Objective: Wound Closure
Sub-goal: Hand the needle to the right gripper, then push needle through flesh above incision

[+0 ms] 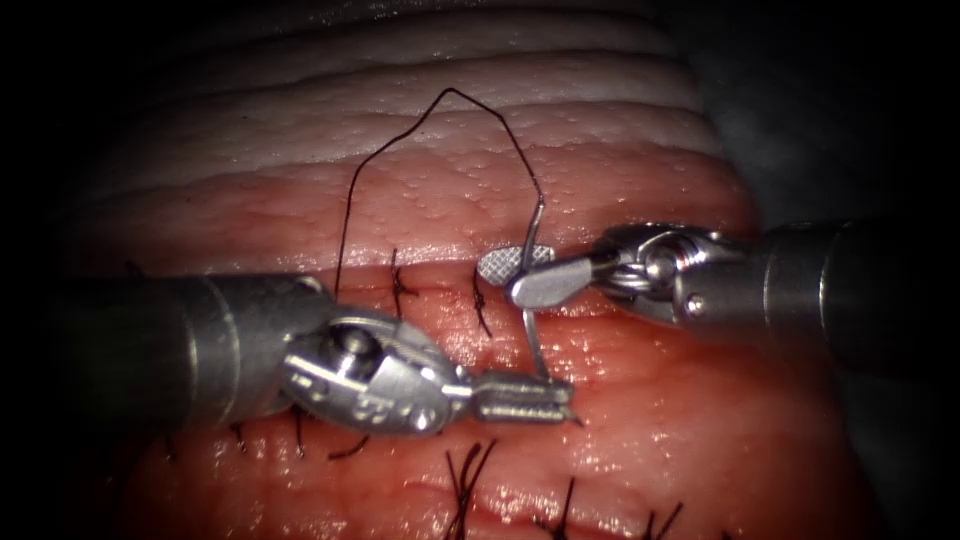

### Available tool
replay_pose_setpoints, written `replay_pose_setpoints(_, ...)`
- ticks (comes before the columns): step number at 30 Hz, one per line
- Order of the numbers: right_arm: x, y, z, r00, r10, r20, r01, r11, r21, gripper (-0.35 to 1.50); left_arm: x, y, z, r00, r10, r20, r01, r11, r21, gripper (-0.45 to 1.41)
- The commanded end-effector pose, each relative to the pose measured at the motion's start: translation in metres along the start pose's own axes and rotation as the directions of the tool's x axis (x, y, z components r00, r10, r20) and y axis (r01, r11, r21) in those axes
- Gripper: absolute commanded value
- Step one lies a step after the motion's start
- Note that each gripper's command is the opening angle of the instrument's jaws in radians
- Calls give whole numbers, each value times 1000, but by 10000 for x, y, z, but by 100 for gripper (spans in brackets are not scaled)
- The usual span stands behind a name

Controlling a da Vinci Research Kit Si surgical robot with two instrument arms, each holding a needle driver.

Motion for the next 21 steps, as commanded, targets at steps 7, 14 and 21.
replay_pose_setpoints(7, -3, 6, 6, 1000, -2, 12, 2, 1000, -3, 37, -5, 0, 7, 1000, 1, 1, -1, 1000, -6, -45)
replay_pose_setpoints(14, -4, 6, 10, 999, -30, 25, 31, 999, -18, -35, -5, 0, 7, 1000, 1, 3, -1, 1000, -17, -45)
replay_pose_setpoints(21, 2, 10, 7, 996, -80, 33, 82, 995, -53, -35, -2, -1, 5, 1000, -23, 0, 23, 999, -28, 34)
